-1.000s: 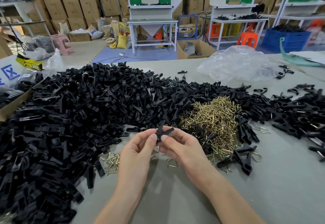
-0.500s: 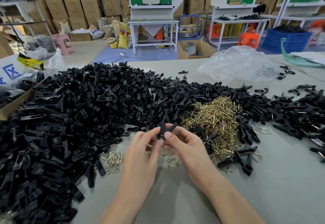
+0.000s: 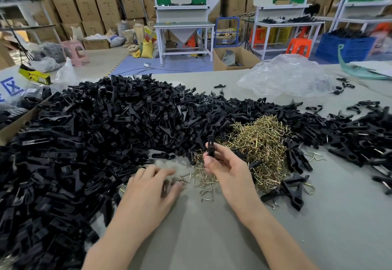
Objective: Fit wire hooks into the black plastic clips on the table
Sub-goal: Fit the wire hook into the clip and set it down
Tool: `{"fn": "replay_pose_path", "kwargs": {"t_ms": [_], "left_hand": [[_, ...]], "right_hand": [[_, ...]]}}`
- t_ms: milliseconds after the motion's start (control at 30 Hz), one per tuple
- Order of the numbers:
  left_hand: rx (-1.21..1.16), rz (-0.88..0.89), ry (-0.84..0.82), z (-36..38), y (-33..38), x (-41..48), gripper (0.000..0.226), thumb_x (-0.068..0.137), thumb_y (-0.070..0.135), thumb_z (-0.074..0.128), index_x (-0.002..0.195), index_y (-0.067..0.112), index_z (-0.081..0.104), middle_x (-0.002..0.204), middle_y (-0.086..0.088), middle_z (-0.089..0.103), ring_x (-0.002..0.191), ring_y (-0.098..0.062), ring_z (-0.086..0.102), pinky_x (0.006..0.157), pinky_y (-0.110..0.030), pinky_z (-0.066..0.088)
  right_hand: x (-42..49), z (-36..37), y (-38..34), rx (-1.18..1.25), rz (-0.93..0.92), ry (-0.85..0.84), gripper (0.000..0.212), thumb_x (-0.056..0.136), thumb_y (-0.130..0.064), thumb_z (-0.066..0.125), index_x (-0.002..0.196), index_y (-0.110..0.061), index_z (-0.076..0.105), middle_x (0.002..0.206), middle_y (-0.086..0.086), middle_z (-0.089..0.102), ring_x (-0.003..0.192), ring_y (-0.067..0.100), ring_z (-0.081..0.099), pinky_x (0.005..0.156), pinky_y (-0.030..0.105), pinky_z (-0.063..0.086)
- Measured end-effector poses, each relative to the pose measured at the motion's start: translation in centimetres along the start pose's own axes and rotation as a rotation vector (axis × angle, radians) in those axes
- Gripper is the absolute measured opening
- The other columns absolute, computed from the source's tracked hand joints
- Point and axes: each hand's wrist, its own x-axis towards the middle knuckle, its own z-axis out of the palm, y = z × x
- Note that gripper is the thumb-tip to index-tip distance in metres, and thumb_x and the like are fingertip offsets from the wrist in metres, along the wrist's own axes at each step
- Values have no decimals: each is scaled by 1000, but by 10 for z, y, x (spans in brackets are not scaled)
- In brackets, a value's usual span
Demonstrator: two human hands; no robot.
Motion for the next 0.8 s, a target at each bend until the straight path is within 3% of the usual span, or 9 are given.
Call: {"fn": "replay_pose_path", "kwargs": {"t_ms": [67, 167, 300, 467, 567, 633, 700, 800], "left_hand": [[39, 13, -112, -2, -5, 0, 36, 90, 63, 49, 119, 44, 57, 110, 21, 45, 104, -6, 38, 97, -27, 33], [1, 24, -129, -3, -4, 2, 22, 92, 59, 51, 106, 44, 58, 102, 23, 45, 102, -5, 40, 95, -26, 33], [-1, 36, -108, 1, -3, 3, 13, 94, 53, 53, 98, 41, 56, 99, 22, 48, 102, -6, 43, 95, -28, 37], [-21, 65, -51, 2, -2, 2, 11, 94, 45, 56, 89, 38, 51, 95, 22, 50, 96, -6, 46, 92, -27, 38], [-305, 24, 29, -1, 2, 2, 12, 96, 40, 58, 85, 35, 57, 83, 20, 58, 80, 2, 52, 73, -15, 41], [-569, -45, 66, -7, 7, 2, 17, 97, 44, 54, 87, 33, 61, 76, 11, 63, 62, -4, 53, 59, -19, 45], [-733, -103, 66, -12, 10, 3, 19, 97, 44, 53, 88, 30, 63, 80, 2, 68, 64, -16, 55, 59, -27, 46], [-864, -142, -20, -16, 14, 2, 22, 99, 35, 54, 84, 26, 67, 83, 1, 72, 70, -12, 59, 70, -32, 47]], "right_hand": [[1, 0, 0, -40, -9, 4, 34, 95, -12, 67, 118, -36, 67, 105, -17, 74, 102, 1, 68, 95, 19, 51], [1, 1, 0, -81, -35, -8, 40, 95, -6, 66, 120, -37, 63, 105, -29, 72, 102, -8, 65, 88, 6, 46], [-1, 3, 0, -113, -59, -8, 39, 95, -7, 67, 121, -35, 63, 106, -20, 73, 102, -6, 66, 87, 7, 45], [-2, 4, 1, -149, -59, -21, 38, 95, -11, 68, 121, -38, 63, 107, -22, 72, 103, -7, 64, 87, 5, 44], [-2, 3, 3, -225, -90, -25, 40, 95, -12, 68, 124, -38, 63, 112, -17, 70, 103, -6, 63, 86, 5, 43], [-4, 3, 3, -268, -130, -44, 44, 96, -8, 66, 121, -44, 63, 109, -18, 68, 101, -4, 62, 86, 6, 43], [-4, 3, 3, -290, -162, -72, 46, 95, -5, 65, 121, -43, 64, 109, -20, 66, 102, -3, 63, 87, 6, 43], [-4, 1, 5, -339, -199, -115, 46, 96, -4, 63, 125, -39, 66, 114, -20, 64, 110, 3, 62, 93, 13, 45]]}}
